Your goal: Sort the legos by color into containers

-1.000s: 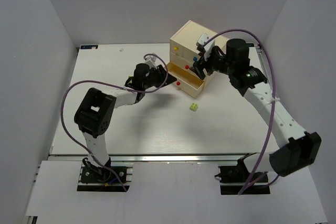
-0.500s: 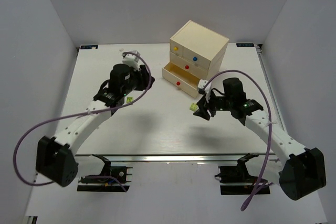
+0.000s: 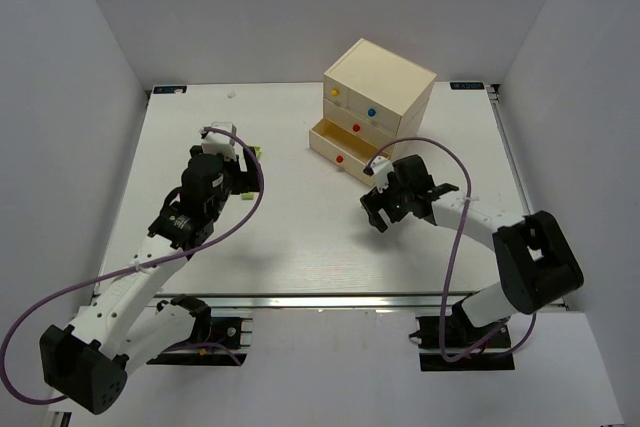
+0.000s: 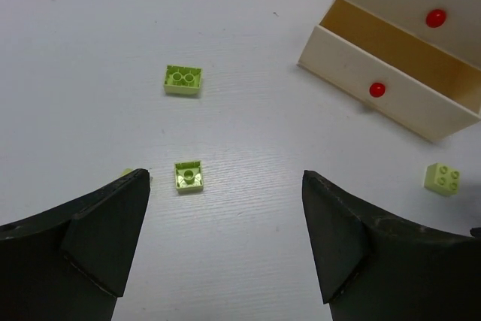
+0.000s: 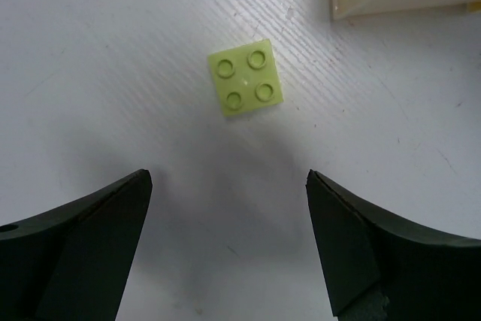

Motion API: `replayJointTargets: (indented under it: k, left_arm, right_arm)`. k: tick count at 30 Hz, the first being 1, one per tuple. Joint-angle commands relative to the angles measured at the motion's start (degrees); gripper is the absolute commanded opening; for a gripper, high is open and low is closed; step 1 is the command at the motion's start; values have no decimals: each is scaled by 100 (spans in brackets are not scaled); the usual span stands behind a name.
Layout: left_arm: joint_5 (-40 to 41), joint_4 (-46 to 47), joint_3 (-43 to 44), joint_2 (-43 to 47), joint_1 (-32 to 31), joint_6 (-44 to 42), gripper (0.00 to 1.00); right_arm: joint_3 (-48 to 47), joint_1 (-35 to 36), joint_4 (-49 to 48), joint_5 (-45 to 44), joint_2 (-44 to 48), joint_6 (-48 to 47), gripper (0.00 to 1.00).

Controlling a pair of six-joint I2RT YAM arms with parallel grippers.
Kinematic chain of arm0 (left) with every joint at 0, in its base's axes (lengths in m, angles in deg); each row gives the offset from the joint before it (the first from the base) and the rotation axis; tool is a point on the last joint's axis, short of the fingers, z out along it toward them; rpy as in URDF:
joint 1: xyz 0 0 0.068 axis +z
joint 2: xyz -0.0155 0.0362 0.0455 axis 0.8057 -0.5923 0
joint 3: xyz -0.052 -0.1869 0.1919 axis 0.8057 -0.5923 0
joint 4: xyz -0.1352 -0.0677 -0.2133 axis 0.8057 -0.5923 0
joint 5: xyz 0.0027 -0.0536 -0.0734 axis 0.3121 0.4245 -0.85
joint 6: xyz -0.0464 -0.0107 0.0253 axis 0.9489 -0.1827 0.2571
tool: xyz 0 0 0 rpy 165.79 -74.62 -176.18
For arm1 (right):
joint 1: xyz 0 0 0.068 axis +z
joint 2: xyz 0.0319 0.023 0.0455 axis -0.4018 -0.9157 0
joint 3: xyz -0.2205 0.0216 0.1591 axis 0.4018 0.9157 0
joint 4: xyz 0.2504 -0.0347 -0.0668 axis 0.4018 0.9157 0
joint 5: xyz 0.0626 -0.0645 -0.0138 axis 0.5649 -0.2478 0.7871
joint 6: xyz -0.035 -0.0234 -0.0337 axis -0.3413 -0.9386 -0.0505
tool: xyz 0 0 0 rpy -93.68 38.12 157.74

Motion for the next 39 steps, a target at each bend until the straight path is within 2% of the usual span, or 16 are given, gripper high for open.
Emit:
replayJointTargets:
  k: [1, 13, 18, 22, 32, 35, 36, 37, 39]
  left_arm:
    - [220, -94, 16, 65, 27, -165, 92]
    - [159, -76, -1, 92, 27, -182, 92]
    - [159, -76, -10, 74, 27, -191, 92]
    - [159, -76, -1, 74, 27, -182, 92]
    - [133, -85, -19, 57, 27, -182, 92]
    - [159, -85, -19, 48, 27, -173, 92]
    - [168, -76, -19, 65, 27, -173, 92]
    - [185, -76, -27, 57, 27, -165, 92]
    - [194, -67, -45, 39, 27, -147, 89]
  right_arm:
    - [-417, 97, -515, -374, -349, 359, 89]
    - [-575, 185, -1402, -269, -1045, 324, 84]
    - [-909, 194, -1131, -172, -1343, 359, 77]
    - [-1076, 185, -850, -110, -1519, 281, 63]
    - [-1129, 211, -243, -31, -1572, 105, 57]
    - [-1138, 220, -243, 39, -1520, 34, 37]
    - [-1138, 220, -225, 117, -1493, -62, 24]
    - [-1155, 220, -190, 266, -1371, -149, 18]
    - [-1243, 211, 45, 1108, -1160, -526, 4]
